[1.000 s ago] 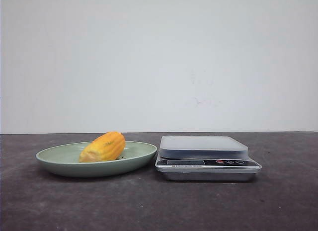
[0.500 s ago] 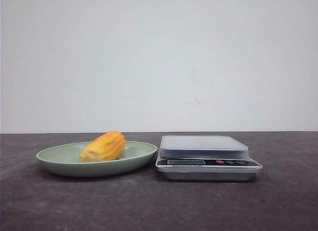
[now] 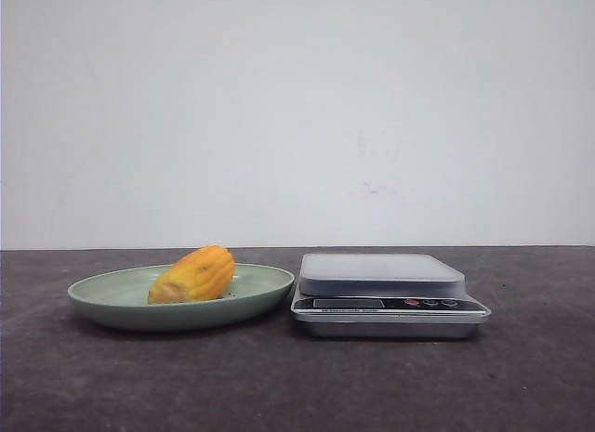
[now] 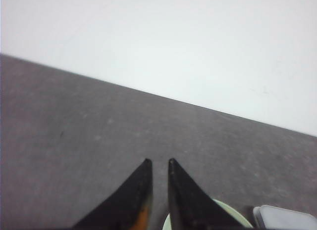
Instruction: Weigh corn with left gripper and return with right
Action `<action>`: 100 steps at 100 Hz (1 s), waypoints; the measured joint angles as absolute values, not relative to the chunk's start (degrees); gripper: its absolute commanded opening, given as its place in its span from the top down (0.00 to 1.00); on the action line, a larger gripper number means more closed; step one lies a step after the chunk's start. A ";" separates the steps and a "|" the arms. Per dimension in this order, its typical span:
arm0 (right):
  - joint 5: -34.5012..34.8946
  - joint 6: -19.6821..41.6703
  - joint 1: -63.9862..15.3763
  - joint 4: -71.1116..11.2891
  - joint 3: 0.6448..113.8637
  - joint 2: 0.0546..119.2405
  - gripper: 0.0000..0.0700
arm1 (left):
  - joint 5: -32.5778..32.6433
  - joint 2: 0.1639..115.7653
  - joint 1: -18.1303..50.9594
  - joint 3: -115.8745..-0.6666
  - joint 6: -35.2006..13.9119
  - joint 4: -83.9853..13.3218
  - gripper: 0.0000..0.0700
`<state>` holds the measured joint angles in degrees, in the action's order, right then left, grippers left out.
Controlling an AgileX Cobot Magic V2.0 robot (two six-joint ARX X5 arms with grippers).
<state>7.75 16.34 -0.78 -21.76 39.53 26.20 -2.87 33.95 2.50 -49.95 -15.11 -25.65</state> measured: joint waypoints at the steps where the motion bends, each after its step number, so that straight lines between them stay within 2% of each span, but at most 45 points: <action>1: 7.75 16.16 -0.91 -22.04 40.21 26.68 0.62 | -3.09 34.68 2.50 -51.05 -14.85 -26.28 0.61; 3: 7.81 15.68 -1.19 -22.48 41.50 27.55 0.53 | -3.44 35.92 2.50 -53.17 -14.39 -27.49 0.50; 5: 7.88 15.20 -1.50 -22.85 42.70 28.40 0.38 | -3.79 37.08 2.50 -55.16 -14.06 -28.71 0.38; 6: 7.92 15.05 -1.65 -23.03 43.27 28.77 0.36 | -3.99 37.63 2.50 -56.05 -13.91 -29.26 0.34; 8: 7.94 14.79 -1.89 -23.31 44.10 29.28 0.24 | -4.49 38.57 2.50 -57.76 -13.63 -30.35 0.25; 11: 7.99 14.33 -2.42 -23.70 45.80 30.35 0.16 | -4.95 39.86 2.52 -59.99 -13.19 -31.86 0.18; 14: 8.01 13.85 -2.85 -23.90 46.98 31.16 0.11 | -5.69 40.93 2.52 -61.82 -12.86 -32.97 0.16; 33: 9.08 12.16 -4.95 -24.91 49.89 34.15 0.11 | -11.75 44.36 2.66 -65.17 -12.36 -35.33 0.18; 38: 9.06 11.97 -5.34 -25.61 49.98 34.68 0.11 | -12.19 44.97 3.25 -65.17 -12.38 -35.75 0.21; 65: 9.28 10.02 -7.22 -28.34 50.11 35.51 0.11 | -11.66 51.35 11.05 -65.17 -12.38 -34.98 0.21; 100: 9.45 9.39 -8.75 -30.30 50.13 35.51 0.11 | -8.88 70.85 19.20 -65.17 -11.97 -32.49 0.22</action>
